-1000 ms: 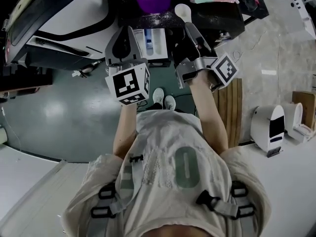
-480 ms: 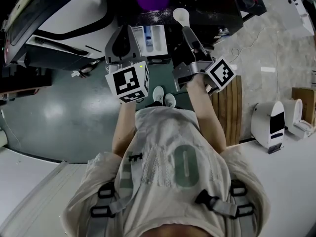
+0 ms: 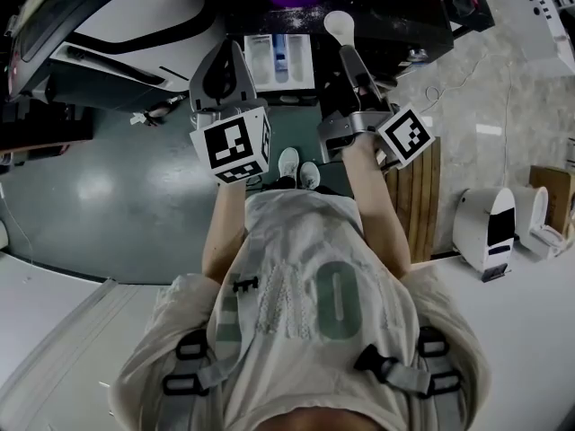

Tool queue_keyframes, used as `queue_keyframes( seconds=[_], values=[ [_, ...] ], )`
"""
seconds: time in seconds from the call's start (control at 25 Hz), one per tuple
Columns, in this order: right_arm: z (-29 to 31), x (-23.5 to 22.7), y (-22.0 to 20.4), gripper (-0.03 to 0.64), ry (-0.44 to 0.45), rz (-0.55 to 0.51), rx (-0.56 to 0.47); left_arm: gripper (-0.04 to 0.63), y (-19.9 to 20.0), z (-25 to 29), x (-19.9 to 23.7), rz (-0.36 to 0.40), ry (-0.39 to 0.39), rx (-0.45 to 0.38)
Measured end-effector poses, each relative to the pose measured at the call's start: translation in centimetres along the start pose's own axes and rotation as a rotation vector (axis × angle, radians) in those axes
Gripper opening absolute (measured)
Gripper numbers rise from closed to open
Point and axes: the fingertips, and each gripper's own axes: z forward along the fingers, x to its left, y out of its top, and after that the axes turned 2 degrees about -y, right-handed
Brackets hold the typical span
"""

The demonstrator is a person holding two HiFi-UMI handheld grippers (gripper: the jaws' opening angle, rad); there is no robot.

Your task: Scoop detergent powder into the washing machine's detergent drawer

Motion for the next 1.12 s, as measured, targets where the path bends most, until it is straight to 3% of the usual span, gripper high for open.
queue_keyframes(
  seconds=[0.24, 0.52, 0.8, 1.12],
  values=[
    [0.9, 0.2, -1.7, 0.009, -0.007, -0.082, 0.058, 0.020, -0.6, -0.7, 1.3, -0.007, 0.030, 0.011],
    [3.6, 0.6, -5.5, 0.009, -0.013, -0.298, 0.188, 0.021, -0.9, -1.4, 4.2, 0.029, 0.092, 0.008],
    [5.4, -0.7, -10.1, 0.009, -0.055, -0.744, 0.353, 0.020, -2.3, -1.8, 6.9, -0.012, 0.145, 0.026],
    [6.3, -4.5, -13.9, 0.009, -0.116, -1.076, 0.528, 0.021, -4.6, -2.2, 9.0, -0.034, 0.190, 0.062]
  ],
)
